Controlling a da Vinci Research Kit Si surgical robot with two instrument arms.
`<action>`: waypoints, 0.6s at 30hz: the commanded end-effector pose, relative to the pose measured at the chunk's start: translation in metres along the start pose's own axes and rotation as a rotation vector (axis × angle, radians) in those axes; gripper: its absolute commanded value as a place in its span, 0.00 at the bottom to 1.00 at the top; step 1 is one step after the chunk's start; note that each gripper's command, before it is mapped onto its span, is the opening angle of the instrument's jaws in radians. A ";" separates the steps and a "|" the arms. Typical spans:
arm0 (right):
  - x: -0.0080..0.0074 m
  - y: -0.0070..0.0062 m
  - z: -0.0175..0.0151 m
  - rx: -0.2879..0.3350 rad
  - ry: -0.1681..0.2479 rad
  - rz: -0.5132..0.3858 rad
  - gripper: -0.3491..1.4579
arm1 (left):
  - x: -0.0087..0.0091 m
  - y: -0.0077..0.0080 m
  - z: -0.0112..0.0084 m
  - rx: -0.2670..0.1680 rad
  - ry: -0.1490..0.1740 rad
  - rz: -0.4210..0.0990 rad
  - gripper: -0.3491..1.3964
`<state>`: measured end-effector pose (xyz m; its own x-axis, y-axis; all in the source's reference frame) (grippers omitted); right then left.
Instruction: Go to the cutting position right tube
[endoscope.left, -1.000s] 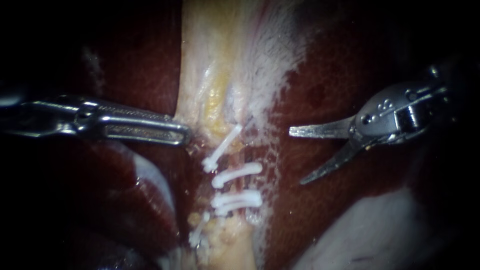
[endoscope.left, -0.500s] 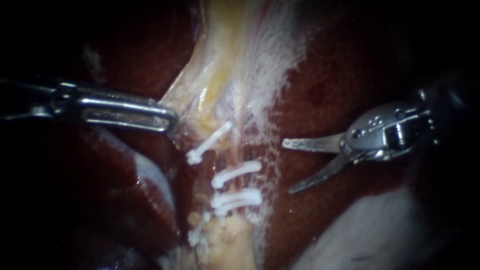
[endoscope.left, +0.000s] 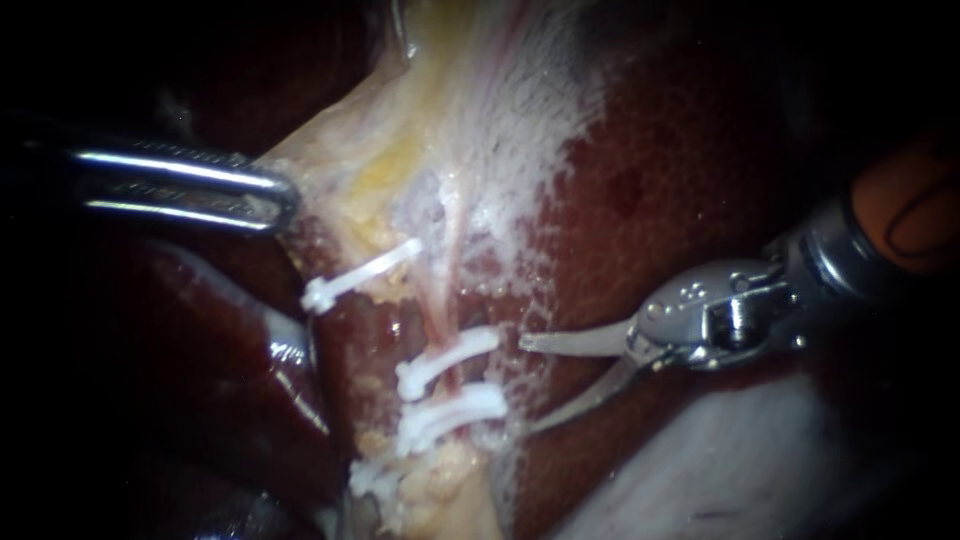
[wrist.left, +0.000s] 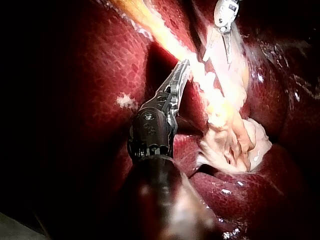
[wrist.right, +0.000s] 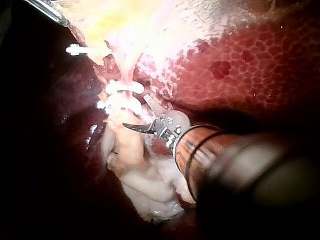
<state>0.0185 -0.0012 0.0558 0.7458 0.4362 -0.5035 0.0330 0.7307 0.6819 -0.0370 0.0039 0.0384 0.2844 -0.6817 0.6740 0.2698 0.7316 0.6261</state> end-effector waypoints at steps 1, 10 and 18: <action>0.0000 0.0001 0.0002 0.003 -0.003 0.008 0.63 | 0.0000 0.0000 0.0000 -0.001 0.000 0.000 0.00; 0.0002 0.0009 0.0024 0.034 -0.030 0.065 0.55 | 0.0000 0.0000 0.0000 -0.002 0.000 0.000 0.00; 0.0012 0.0017 0.0034 0.041 -0.006 0.098 0.49 | -0.0001 -0.0002 0.0000 -0.003 0.000 0.000 0.00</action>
<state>0.0219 -0.0012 0.0583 0.7500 0.5028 -0.4297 -0.0145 0.6620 0.7493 -0.0371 0.0038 0.0382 0.2837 -0.6820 0.6740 0.2727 0.7313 0.6252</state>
